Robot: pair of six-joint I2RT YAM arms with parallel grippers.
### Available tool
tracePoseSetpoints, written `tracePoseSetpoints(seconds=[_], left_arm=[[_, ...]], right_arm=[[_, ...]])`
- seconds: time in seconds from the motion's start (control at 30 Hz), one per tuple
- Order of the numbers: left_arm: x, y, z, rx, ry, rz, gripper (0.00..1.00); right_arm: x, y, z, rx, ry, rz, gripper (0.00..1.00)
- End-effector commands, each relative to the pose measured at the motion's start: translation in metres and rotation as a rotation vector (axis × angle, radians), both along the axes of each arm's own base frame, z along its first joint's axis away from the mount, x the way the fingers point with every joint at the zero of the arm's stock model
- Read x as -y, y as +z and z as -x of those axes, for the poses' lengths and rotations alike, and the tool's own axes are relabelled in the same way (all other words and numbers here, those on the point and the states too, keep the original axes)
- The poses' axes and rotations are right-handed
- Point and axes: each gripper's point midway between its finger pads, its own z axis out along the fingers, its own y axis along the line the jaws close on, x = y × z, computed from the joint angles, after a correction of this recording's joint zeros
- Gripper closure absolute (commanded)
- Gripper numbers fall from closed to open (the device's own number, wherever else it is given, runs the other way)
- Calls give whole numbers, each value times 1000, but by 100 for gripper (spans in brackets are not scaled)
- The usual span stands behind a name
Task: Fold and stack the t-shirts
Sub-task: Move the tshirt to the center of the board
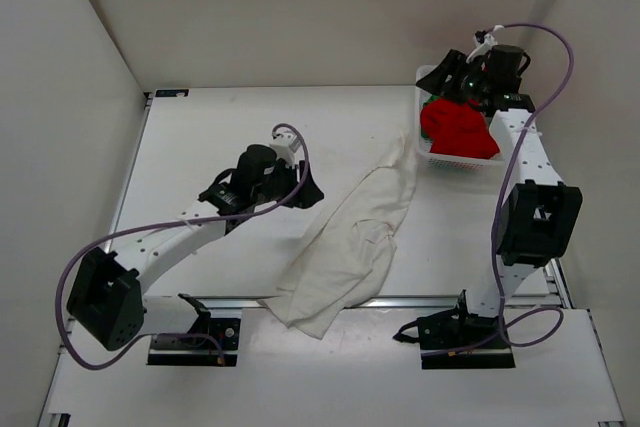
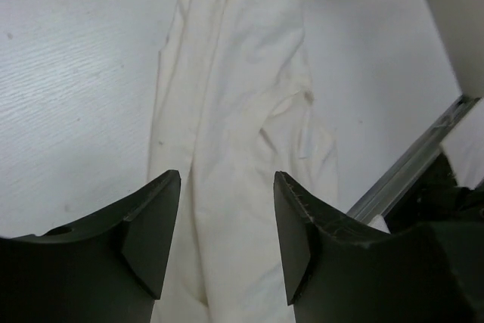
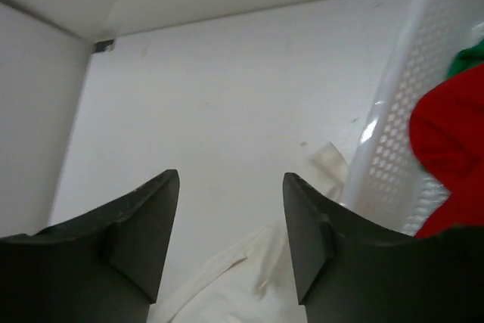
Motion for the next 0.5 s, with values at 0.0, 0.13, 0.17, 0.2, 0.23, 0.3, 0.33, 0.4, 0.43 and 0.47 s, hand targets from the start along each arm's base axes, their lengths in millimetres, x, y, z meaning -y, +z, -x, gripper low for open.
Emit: tracePoseSetpoints(seconds=[0.0, 0.13, 0.17, 0.2, 0.23, 0.3, 0.33, 0.4, 0.43, 0.47], left_arm=[[-7, -18, 1, -54, -21, -164, 36], [-2, -28, 2, -90, -84, -317, 35], [-6, -40, 3, -117, -104, -370, 35], [-4, -46, 6, -138, -132, -401, 35], [-4, -50, 7, -143, -135, -425, 36], [-9, -60, 13, -153, -161, -500, 34], [-10, -66, 16, -164, -173, -520, 34], [-17, -77, 23, -191, -183, -568, 33], [-21, -87, 28, -220, -190, -591, 33], [-19, -88, 28, -214, -198, -581, 29]], right_arm=[[5, 1, 24, -41, -106, 238, 42], [-15, -26, 87, -47, -197, 361, 45], [-29, -62, 111, -122, -150, 342, 57], [-46, -76, 138, -151, -86, 279, 69], [-57, -87, 161, -148, -42, 239, 76], [-83, -97, 203, -129, 45, 236, 92], [-85, -118, 220, -169, 62, 264, 93], [-108, -130, 260, -195, 151, 284, 95], [-112, -143, 277, -238, 178, 272, 94], [-126, -145, 293, -236, 241, 262, 90]])
